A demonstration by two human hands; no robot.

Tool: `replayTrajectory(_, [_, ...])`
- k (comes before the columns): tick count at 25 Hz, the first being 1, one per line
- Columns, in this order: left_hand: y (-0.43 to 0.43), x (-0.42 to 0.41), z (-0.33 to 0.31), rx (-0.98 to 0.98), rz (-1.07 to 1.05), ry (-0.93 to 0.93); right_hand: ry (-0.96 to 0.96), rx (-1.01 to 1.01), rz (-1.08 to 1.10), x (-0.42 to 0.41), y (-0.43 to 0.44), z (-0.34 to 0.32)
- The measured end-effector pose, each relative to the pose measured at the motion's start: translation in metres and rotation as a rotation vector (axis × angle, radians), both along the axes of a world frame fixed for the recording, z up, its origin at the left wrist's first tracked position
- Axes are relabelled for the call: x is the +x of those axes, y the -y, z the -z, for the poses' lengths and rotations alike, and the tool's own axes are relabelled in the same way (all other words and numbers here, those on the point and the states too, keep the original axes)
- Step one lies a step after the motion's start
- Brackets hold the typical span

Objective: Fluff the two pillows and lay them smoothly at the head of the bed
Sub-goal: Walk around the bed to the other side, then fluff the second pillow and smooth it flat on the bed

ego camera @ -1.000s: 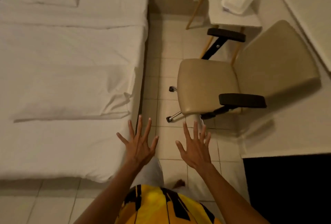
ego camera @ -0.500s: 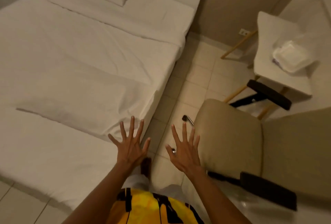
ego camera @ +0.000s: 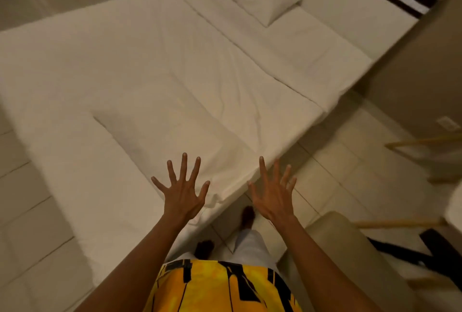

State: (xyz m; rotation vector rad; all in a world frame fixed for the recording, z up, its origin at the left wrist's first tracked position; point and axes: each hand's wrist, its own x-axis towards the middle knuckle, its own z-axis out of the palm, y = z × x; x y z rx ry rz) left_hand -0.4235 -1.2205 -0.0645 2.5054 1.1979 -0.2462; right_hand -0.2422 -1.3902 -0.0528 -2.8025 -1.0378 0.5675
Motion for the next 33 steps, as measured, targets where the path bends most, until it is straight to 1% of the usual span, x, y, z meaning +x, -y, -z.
replayTrajectory(5, [0.003,0.048,-0.010,0.034,-0.224,-0.008,-0.035,-0.017,-0.241,0.068,-0.048,0.005])
replayTrajectory(8, [0.002,0.078,-0.013,0.026,-0.396,0.011,-0.063,-0.051,-0.397,0.102,-0.073,0.005])
replayTrajectory(10, [0.000,0.090,-0.014,0.021,-0.490,-0.002,-0.078,-0.087,-0.468,0.121,-0.089,0.007])
replayTrajectory(12, [-0.005,0.092,-0.012,0.037,-0.560,-0.025,-0.081,-0.082,-0.538,0.132,-0.113,0.008])
replayTrajectory(14, [-0.019,0.092,-0.006,0.051,-0.609,-0.030,-0.088,-0.062,-0.582,0.138,-0.143,0.010])
replayTrajectory(19, [-0.081,0.086,0.024,0.080,-0.700,-0.046,-0.147,-0.016,-0.588,0.130,-0.230,0.037])
replayTrajectory(22, [-0.124,0.078,0.065,0.084,-0.766,-0.077,-0.171,0.007,-0.573,0.123,-0.289,0.076])
replayTrajectory(24, [-0.156,0.073,0.101,0.074,-0.808,-0.091,-0.202,0.012,-0.554,0.121,-0.329,0.113])
replayTrajectory(27, [-0.227,0.071,0.166,0.106,-0.868,-0.055,-0.223,0.021,-0.595,0.117,-0.400,0.179])
replayTrajectory(30, [-0.289,0.076,0.236,0.082,-0.922,0.015,-0.238,0.015,-0.587,0.119,-0.465,0.247])
replayTrajectory(31, [-0.301,0.079,0.271,0.096,-0.951,0.047,-0.237,0.043,-0.570,0.116,-0.480,0.279])
replayTrajectory(33, [-0.304,0.087,0.316,0.184,-0.978,0.071,-0.163,0.197,-0.537,0.111,-0.487,0.320])
